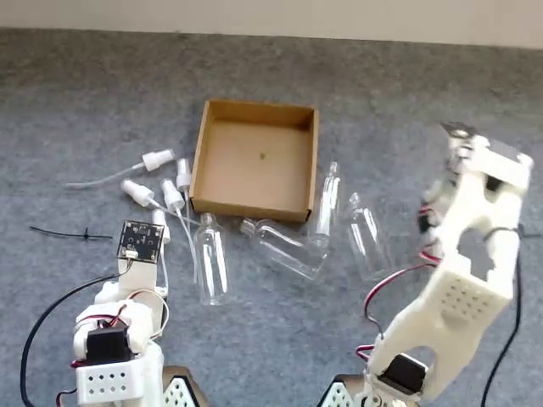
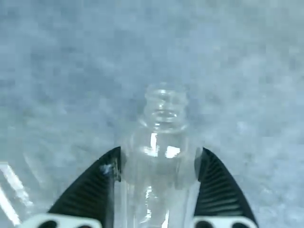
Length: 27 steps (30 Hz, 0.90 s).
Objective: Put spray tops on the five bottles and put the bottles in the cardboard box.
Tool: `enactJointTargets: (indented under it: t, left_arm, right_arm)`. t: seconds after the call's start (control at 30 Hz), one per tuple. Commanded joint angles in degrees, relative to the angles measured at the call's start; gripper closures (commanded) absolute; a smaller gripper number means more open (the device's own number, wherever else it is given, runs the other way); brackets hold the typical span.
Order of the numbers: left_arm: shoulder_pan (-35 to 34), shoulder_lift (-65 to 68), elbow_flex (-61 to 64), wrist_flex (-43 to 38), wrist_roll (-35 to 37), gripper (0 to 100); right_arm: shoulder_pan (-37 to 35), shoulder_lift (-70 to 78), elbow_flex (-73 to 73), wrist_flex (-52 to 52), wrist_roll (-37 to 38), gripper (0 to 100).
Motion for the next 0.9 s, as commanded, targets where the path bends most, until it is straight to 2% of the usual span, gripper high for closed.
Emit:
enactJointTargets:
  t: [0.0, 0.17, 0.33, 0.4, 0.87]
  left_arm:
    - [-0.75, -0.66, 1.10, 0.35, -0.35, 94]
    - [-0.75, -0.66, 1.10, 0.35, -0.35, 94]
    - [-0.75, -0.66, 1.10, 0.35, -0.35, 94]
    - [-0.75, -0.66, 1.10, 0.35, -0.35, 94]
    - [-0.75, -0.66, 1.10, 0.35, -0.35, 94]
  right_arm:
    - [5.49, -0.40, -2.24, 0.66, 4.48, 91.6]
    - [7.69, -0.40, -2.15, 0.40, 6.24, 90.6]
    - [7.08, -0.40, -2.15, 0.66, 6.15, 74.5]
    - [6.29, -0.40, -2.15, 0.75, 6.15, 71.2]
    - [3.21, -0.31, -2.59, 0.66, 3.60, 72.8]
